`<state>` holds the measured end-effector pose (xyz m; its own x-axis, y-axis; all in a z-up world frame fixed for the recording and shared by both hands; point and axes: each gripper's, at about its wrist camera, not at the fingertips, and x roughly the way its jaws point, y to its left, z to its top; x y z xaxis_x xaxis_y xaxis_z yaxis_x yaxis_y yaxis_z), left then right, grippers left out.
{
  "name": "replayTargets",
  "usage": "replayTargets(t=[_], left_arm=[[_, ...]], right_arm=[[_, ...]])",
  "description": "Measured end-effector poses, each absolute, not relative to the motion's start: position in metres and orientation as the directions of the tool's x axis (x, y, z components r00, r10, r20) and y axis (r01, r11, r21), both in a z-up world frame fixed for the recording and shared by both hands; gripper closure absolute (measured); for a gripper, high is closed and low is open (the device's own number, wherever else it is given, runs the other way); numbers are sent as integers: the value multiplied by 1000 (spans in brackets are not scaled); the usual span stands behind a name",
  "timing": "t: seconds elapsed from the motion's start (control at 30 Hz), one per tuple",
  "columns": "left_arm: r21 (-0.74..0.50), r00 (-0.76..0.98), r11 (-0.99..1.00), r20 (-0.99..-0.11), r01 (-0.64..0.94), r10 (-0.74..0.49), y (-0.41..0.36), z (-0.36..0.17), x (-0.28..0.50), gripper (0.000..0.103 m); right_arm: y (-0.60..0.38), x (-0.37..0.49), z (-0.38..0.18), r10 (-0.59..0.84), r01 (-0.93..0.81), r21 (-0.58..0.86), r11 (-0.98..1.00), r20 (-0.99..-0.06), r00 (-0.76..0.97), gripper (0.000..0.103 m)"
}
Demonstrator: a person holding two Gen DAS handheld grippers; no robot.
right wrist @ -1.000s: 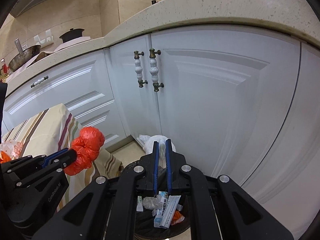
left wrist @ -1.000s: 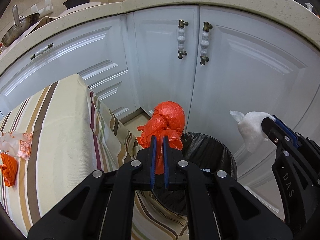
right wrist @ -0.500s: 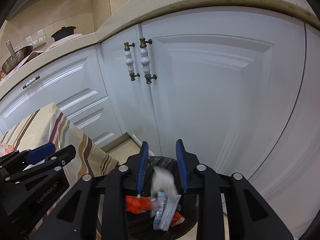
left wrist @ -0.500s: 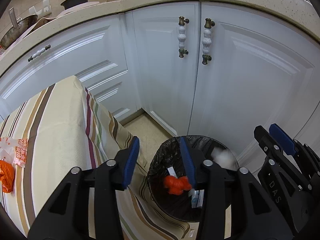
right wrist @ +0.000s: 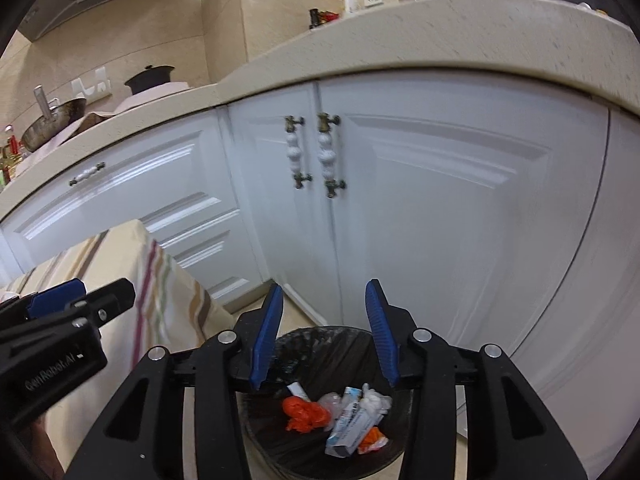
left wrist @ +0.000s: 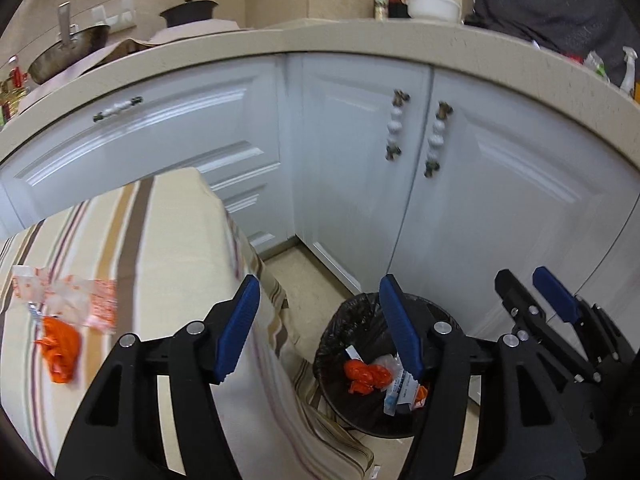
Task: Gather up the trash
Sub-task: 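Move both open tools back over the table, then close the right tool on the crumpled orange bag and lift it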
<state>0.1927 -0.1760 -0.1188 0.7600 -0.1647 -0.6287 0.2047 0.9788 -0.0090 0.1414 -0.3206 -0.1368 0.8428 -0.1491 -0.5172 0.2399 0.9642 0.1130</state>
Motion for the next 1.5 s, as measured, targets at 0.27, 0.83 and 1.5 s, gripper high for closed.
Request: replayTargets(t=[0.27,0.83,1.5], left_arm=[[-3,789,993,-607,119,-96,-110,-99,173,42],[53,776,970,-590,-238,223,96,-95,121,42],[-3,716,924,-632,-383,295,214,-117,103,42]], right_arm=[[-268,137,-112,-64,141,122,982,-490,870,59],[-97,140,-97,223,-187,122,975,-482,847,58],[1,156,-123,243,-268,54,962,-616,749,55]])
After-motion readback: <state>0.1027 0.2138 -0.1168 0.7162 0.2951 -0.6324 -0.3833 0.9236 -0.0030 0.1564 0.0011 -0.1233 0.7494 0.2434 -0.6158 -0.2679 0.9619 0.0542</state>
